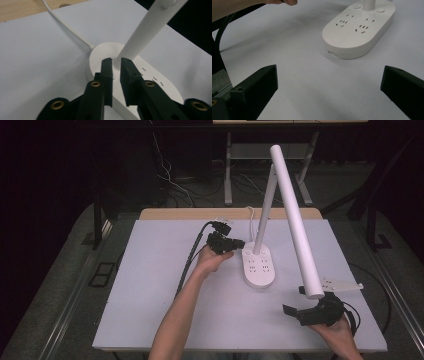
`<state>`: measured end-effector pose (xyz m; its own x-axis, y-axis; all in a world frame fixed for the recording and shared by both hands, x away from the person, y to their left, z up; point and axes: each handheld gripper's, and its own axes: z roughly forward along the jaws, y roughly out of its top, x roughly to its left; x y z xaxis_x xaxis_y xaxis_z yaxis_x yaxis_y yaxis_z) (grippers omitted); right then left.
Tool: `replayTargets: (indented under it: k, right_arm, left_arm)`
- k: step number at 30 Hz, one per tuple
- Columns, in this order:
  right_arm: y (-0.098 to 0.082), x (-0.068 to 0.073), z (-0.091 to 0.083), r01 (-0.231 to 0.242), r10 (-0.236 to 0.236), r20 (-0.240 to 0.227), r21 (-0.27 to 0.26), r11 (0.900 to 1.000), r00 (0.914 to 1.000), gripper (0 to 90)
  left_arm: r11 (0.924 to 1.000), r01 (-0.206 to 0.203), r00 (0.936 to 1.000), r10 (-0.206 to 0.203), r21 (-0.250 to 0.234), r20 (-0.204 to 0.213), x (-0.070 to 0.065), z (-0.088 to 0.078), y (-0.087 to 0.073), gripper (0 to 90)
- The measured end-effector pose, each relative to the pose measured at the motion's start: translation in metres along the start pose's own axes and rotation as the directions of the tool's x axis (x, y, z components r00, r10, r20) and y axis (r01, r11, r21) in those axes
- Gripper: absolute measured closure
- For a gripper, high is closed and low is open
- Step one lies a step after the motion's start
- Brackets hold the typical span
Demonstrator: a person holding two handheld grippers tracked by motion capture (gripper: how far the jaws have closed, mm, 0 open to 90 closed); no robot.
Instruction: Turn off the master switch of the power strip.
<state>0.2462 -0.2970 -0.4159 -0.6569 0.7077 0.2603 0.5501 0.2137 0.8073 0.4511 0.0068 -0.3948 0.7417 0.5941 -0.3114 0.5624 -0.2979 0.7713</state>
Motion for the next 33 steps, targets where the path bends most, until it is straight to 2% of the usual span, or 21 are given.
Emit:
replayTargets:
  k: [1, 5, 7, 8, 9, 11, 12, 16, 17, 18, 24, 33]
  right_arm:
    - [0.0, 0.0, 0.0, 0.004, -0.004, 0.001, -0.001, 1.0, 1.0, 0.3]
    - [0.0, 0.0, 0.0, 0.005, -0.005, 0.001, 0.003, 1.0, 1.0, 0.4]
    - [0.0, 0.0, 0.0, 0.005, -0.005, 0.002, 0.001, 1.0, 1.0, 0.4]
    - [0.0, 0.0, 0.0, 0.003, -0.003, 0.003, -0.002, 1.0, 1.0, 0.4]
    - [0.0, 0.0, 0.0, 0.003, -0.003, 0.003, -0.002, 1.0, 1.0, 0.4]
    - [0.0, 0.0, 0.0, 0.003, -0.003, 0.003, -0.002, 1.0, 1.0, 0.4]
    - [0.0, 0.0, 0.0, 0.0, 0.0, 0.002, -0.001, 1.0, 1.0, 0.4]
    - [0.0, 0.0, 0.0, 0.0, 0.0, 0.003, -0.002, 1.0, 1.0, 0.4]
    - [0.0, 0.0, 0.0, 0.004, -0.004, 0.003, -0.003, 1.0, 1.0, 0.4]
    - [0.0, 0.0, 0.0, 0.002, -0.002, 0.003, -0.002, 1.0, 1.0, 0.4]
    - [0.0, 0.001, 0.0, 0.004, -0.003, 0.003, -0.006, 1.0, 1.0, 0.4]
    - [0.0, 0.001, 0.0, 0.009, -0.009, 0.003, -0.002, 1.0, 1.0, 0.3]
  left_arm:
    - [1.0, -0.007, 1.0, 0.007, -0.002, 0.001, 0.0, -0.003, 0.001, 72.1]
    - [0.9996, 0.017, 0.9998, -0.017, -0.024, 0.011, -0.001, -0.013, 0.002, 54.1]
    - [0.9999, 0.006, 0.9999, -0.006, -0.013, 0.014, -0.001, -0.019, 0.002, 44.4]
    - [0.9999, -0.012, 0.9998, 0.012, -0.001, 0.017, 0.0, -0.022, 0.002, 39.9]
    - [0.9997, 0.009, 0.9998, -0.008, -0.024, 0.02, -0.002, -0.024, 0.001, 36.1]
    - [0.9997, -0.025, 0.9994, 0.025, -0.004, 0.022, -0.001, -0.031, 0.0, 28.0]
    - [0.9996, -0.025, 0.9994, 0.025, -0.008, 0.022, -0.002, -0.034, 0.0, 25.3]
    - [0.9992, -0.026, 0.9954, 0.029, -0.029, 0.091, -0.002, -0.047, -0.005, 11.3]
    - [0.999, -0.036, 0.9934, 0.038, -0.025, 0.108, 0.0, -0.052, -0.006, 6.6]
    - [0.9993, -0.027, 0.9922, 0.03, -0.025, 0.121, 0.002, -0.055, -0.007, 0.5]
    - [0.9984, -0.019, 0.9971, 0.022, -0.052, 0.072, 0.005, -0.078, -0.016, 0.0]
    - [0.9959, -0.036, 0.9991, 0.038, -0.082, 0.018, 0.007, -0.116, -0.032, 0.0]
